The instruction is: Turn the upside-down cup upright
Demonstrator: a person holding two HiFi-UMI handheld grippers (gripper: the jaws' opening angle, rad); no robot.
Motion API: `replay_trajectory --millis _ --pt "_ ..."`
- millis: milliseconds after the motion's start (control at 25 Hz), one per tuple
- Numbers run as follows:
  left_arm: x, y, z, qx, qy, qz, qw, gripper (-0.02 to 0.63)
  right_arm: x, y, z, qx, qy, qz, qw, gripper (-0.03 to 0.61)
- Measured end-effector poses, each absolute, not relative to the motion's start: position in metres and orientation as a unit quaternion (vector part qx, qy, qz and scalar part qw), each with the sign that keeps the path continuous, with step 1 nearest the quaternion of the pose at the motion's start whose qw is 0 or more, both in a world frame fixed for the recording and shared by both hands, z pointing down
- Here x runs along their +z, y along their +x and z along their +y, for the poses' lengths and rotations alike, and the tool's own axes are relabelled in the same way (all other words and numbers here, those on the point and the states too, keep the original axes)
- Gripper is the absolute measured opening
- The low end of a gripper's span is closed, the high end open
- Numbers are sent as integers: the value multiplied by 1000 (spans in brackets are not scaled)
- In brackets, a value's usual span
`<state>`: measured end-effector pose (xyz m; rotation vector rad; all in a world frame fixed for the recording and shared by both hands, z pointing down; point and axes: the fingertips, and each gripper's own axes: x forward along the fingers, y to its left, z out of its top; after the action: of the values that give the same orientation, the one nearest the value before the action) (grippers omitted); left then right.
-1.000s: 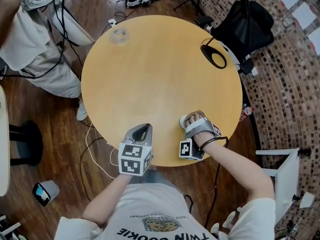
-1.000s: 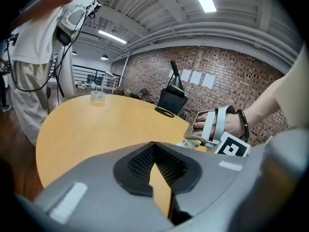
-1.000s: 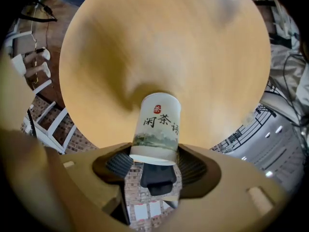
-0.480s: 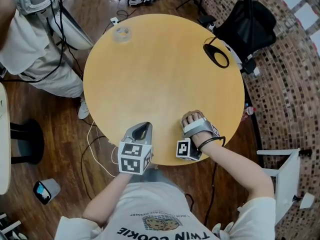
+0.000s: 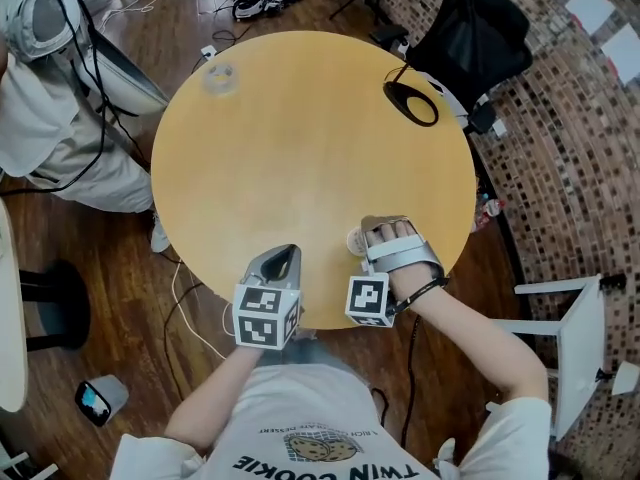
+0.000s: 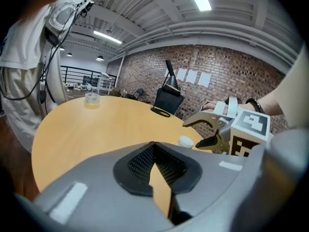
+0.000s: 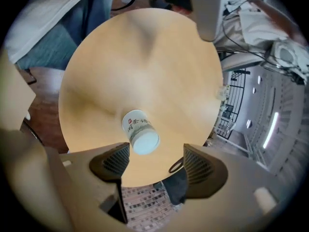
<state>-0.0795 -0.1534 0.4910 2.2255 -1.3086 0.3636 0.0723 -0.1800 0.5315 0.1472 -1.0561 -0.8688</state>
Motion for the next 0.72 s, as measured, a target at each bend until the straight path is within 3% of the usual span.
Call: replay_trajectory --millis 240,720 --pt "484 -59 -155 141 835 -473 242 3 505 67 -177 -302 184 -610 709 337" --pt "458 -6 -148 129 848 -483 179 3 473 84 -160 -82 372 -788 483 324"
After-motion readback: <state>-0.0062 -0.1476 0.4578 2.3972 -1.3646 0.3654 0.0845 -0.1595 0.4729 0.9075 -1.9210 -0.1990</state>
